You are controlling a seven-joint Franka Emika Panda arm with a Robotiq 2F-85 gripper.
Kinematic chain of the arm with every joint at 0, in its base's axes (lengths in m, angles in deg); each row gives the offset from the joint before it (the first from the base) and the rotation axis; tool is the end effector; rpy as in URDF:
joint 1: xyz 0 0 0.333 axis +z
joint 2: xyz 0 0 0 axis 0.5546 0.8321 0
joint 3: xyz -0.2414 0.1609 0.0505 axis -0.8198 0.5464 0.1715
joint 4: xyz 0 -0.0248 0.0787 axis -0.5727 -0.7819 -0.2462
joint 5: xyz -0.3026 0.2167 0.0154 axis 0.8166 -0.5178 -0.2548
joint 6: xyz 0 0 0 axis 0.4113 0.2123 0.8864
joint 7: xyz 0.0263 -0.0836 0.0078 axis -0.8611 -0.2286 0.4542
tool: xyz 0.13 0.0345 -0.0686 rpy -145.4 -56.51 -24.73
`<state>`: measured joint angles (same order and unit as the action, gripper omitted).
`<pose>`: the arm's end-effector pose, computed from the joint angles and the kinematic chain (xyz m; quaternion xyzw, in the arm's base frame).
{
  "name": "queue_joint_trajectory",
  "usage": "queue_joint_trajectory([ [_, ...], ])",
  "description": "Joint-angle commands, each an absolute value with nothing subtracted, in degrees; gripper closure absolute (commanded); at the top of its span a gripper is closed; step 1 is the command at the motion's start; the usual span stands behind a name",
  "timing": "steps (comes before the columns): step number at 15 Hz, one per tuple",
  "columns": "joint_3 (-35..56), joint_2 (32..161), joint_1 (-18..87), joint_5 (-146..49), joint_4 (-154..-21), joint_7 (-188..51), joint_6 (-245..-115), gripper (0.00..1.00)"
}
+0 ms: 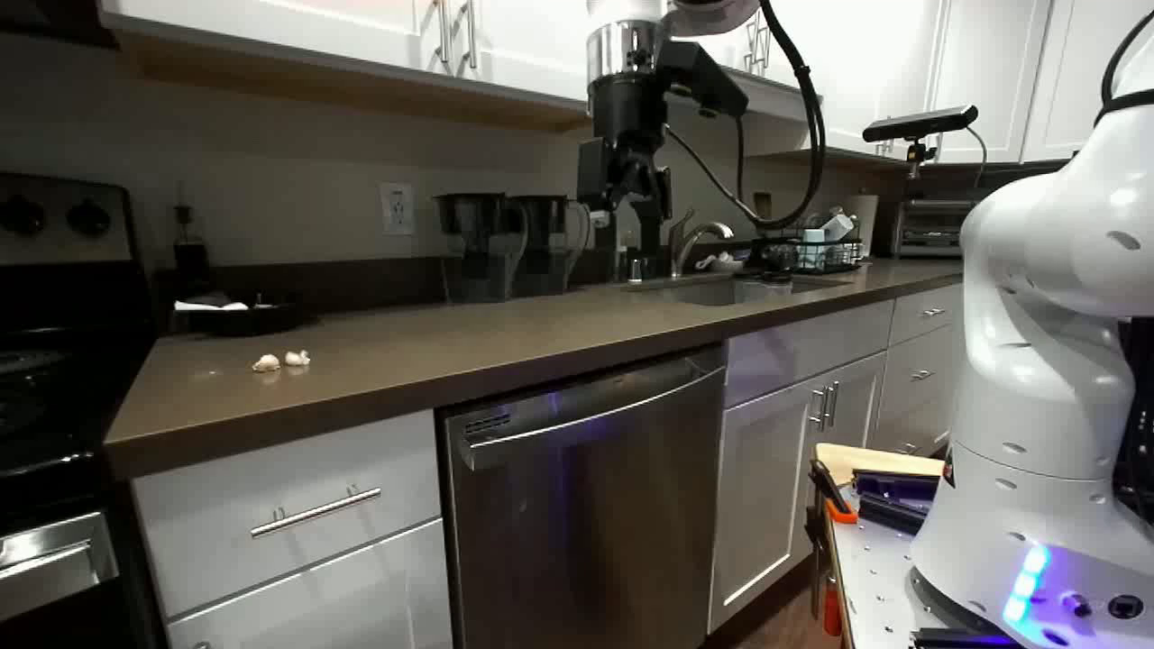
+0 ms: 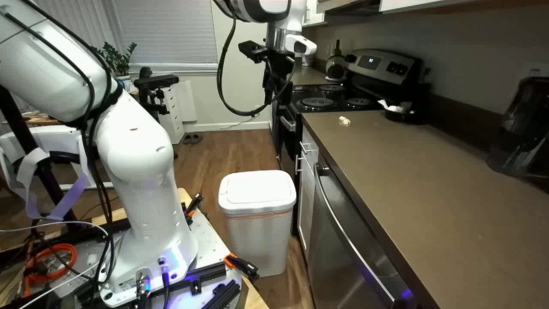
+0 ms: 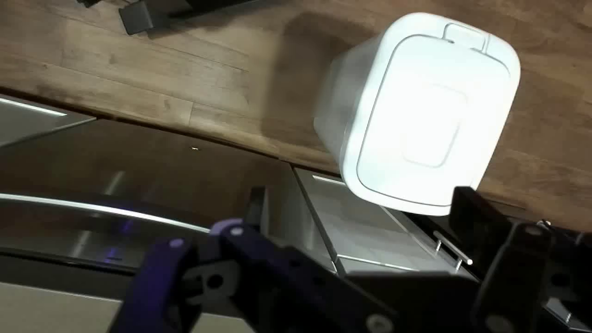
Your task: Open the bin
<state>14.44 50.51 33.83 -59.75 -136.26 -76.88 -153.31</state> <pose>0.3721 0.0170 0.4165 -0.9878 0.1370 0.0415 0.0619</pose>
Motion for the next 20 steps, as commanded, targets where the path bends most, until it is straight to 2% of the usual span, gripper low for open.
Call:
queue_joint_trajectory([
  [1,15.1,50.5,33.0,-60.1,-136.2,-76.6,-153.1,0.0],
  [14,15.1,50.5,33.0,-60.1,-136.2,-76.6,-153.1,0.0],
  [20,15.2,53.2,35.1,-65.1,-144.0,-74.8,-158.8,0.0],
])
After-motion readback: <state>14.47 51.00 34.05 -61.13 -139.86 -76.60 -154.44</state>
